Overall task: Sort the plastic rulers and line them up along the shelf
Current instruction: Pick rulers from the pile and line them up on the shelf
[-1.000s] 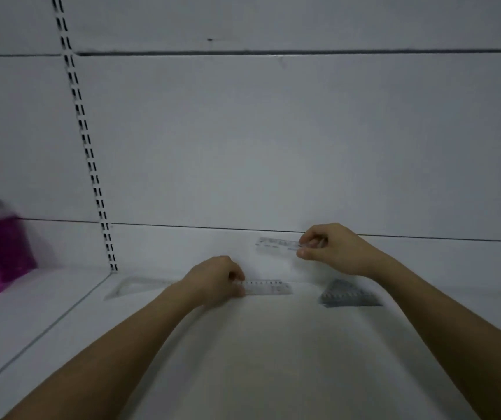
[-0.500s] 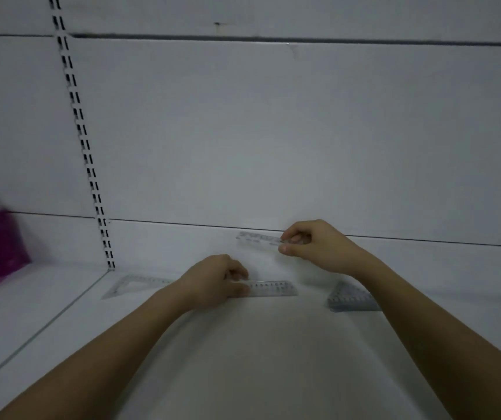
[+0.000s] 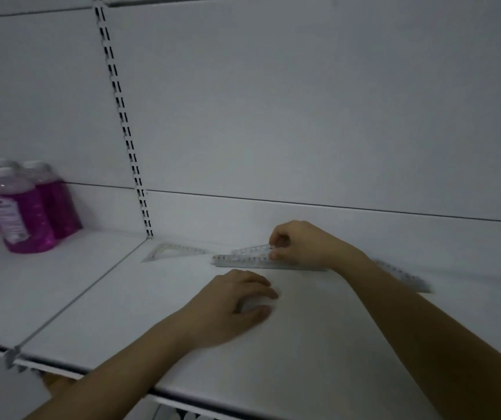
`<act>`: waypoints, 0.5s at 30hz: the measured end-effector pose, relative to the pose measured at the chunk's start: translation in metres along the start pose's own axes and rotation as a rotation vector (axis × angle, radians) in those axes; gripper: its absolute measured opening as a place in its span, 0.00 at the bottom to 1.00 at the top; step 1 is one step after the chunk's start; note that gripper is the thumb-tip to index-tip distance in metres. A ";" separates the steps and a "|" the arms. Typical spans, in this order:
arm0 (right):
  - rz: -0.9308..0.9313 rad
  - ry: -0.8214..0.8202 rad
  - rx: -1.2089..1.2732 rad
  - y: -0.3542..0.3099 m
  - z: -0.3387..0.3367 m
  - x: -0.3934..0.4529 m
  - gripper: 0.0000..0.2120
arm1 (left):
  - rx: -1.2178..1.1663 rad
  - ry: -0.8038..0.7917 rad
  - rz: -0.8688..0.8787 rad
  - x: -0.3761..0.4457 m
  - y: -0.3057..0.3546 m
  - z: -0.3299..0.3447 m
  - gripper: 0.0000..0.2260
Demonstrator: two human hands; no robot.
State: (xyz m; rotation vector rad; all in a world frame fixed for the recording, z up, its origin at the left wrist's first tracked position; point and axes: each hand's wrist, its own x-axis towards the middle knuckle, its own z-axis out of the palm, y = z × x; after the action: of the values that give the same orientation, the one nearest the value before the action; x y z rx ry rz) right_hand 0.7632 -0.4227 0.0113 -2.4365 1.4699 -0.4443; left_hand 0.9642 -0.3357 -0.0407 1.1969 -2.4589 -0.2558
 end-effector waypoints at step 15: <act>-0.017 0.017 -0.055 0.008 0.030 -0.001 0.14 | -0.031 0.009 0.000 0.003 -0.007 0.007 0.16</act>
State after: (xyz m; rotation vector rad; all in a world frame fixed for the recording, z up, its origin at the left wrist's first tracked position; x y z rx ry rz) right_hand 0.7677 -0.4236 -0.0195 -2.4954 1.4880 -0.4353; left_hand 0.9645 -0.3424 -0.0485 1.1834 -2.4387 -0.2867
